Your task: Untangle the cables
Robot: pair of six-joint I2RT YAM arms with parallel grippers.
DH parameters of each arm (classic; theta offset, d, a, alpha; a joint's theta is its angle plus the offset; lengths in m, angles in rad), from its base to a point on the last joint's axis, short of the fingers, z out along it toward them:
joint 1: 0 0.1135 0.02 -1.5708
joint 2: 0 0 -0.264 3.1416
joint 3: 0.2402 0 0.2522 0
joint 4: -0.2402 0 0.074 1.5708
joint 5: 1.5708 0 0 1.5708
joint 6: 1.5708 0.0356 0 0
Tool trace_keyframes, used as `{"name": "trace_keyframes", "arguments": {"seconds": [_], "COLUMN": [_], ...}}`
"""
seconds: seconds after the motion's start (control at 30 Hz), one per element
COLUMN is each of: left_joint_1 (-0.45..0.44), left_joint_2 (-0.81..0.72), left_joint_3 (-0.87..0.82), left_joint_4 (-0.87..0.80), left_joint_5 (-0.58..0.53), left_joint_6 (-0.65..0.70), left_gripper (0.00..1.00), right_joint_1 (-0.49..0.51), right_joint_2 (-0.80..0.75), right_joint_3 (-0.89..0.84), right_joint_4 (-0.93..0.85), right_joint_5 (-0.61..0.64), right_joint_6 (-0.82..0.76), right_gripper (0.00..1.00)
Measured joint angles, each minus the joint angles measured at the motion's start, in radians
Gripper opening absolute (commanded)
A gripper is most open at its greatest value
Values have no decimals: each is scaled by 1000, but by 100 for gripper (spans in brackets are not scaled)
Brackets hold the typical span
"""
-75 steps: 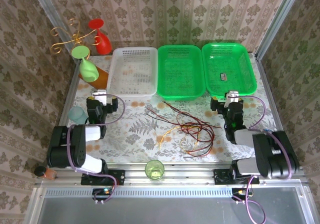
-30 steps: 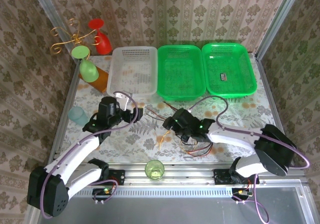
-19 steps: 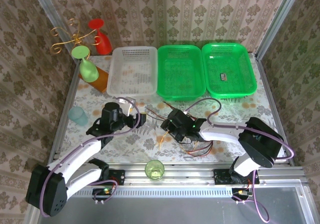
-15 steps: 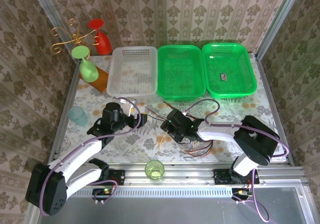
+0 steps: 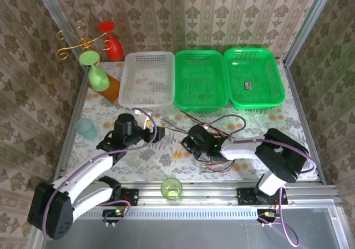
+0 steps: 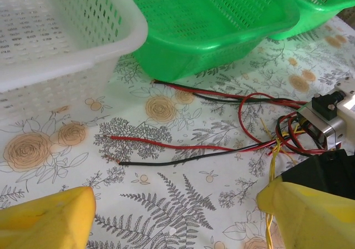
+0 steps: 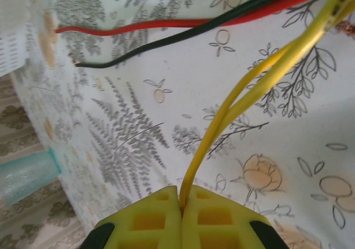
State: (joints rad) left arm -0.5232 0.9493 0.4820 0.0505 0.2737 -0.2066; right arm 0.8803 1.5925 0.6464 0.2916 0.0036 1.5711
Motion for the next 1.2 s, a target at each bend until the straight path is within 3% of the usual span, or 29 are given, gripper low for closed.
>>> {"name": "trace_keyframes", "arguments": {"seconds": [0.53, 0.77, 1.2], "left_joint_1": [0, 0, 0], "left_joint_2": [-30, 10, 47], "left_joint_3": [214, 217, 296], "left_joint_4": [-172, -182, -246], "left_joint_5": [21, 45, 141], "left_joint_6": [64, 64, 64], "left_gripper": [85, 84, 83], "right_joint_1": [-132, -223, -270], "right_joint_2": [-447, -492, -489], "right_joint_3": [0, 0, 71], "right_joint_4": [-8, 75, 104], "right_joint_5": [-47, -148, -256], "right_joint_6": [-174, -185, -270], "right_gripper": [0, 0, 0]}}
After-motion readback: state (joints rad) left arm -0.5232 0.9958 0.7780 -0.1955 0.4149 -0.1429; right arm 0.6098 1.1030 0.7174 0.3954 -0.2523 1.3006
